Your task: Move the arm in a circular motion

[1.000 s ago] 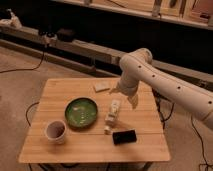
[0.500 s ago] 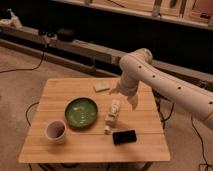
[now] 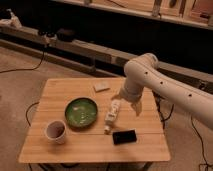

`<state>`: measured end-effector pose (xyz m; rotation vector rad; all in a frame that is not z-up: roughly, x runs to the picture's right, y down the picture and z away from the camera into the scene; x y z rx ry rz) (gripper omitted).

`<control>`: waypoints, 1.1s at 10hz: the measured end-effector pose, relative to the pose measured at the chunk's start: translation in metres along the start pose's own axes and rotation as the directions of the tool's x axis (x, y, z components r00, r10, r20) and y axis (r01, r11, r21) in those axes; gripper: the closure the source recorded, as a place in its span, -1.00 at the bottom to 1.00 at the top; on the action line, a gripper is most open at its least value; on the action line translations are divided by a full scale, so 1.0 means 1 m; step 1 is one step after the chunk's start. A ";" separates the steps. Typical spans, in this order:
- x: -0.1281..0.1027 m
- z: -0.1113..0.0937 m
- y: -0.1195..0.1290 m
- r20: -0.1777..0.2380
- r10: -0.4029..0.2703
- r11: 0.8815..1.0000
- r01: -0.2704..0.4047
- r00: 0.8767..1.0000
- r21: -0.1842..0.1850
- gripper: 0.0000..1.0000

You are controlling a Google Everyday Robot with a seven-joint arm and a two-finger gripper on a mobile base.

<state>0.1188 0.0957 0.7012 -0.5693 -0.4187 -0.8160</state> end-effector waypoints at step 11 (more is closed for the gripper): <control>0.168 -0.012 0.087 -0.080 0.228 0.973 -0.226 0.970 0.038 -0.60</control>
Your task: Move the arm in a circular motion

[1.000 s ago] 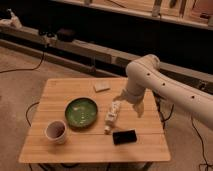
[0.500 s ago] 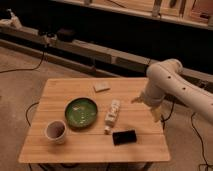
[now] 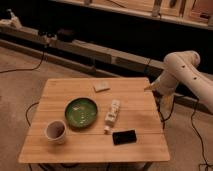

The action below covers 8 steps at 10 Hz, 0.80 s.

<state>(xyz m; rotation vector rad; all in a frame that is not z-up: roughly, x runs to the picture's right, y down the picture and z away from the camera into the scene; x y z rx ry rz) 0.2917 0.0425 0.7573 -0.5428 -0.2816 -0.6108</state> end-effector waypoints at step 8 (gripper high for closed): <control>0.016 0.040 -0.152 -0.033 -0.216 0.976 0.216 0.976 -0.006 -0.60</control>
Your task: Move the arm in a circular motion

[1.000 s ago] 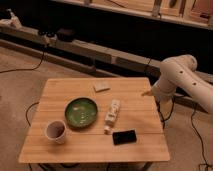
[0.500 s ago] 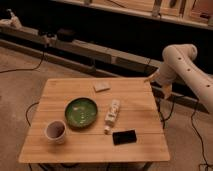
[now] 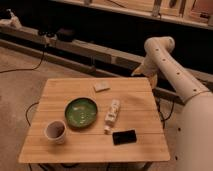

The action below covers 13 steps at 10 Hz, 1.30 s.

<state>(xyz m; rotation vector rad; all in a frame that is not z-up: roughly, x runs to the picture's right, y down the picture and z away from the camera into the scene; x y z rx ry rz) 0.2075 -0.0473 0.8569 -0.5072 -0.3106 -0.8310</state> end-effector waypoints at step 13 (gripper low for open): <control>-0.303 -0.022 -0.035 0.143 -0.304 0.952 0.297 0.942 0.070 -0.60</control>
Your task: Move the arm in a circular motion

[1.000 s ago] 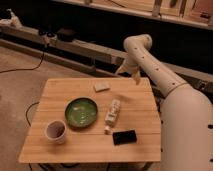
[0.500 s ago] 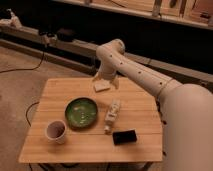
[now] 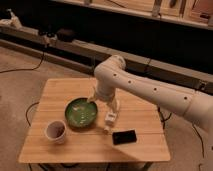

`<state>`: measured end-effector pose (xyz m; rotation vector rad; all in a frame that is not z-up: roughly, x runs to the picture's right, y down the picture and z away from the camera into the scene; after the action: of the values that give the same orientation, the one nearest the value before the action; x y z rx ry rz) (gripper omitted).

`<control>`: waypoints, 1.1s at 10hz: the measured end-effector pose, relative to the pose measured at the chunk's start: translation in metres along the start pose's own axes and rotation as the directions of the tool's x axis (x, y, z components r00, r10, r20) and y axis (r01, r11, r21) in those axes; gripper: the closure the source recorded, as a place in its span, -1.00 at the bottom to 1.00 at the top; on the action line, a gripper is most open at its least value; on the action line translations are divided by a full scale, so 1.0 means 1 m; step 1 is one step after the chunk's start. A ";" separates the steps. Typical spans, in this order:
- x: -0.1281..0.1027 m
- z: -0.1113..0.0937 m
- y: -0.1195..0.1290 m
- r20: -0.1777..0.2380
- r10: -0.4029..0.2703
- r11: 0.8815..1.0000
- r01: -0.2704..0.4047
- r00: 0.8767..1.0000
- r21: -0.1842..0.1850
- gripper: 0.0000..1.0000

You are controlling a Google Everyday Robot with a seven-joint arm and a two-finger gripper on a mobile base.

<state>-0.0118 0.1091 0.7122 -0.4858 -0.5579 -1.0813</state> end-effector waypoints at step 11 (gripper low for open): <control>0.011 -0.045 0.249 0.011 0.557 0.830 -0.556 0.831 -0.037 -0.60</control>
<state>0.2284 0.1717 0.6611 -0.6416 -0.3789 -0.5222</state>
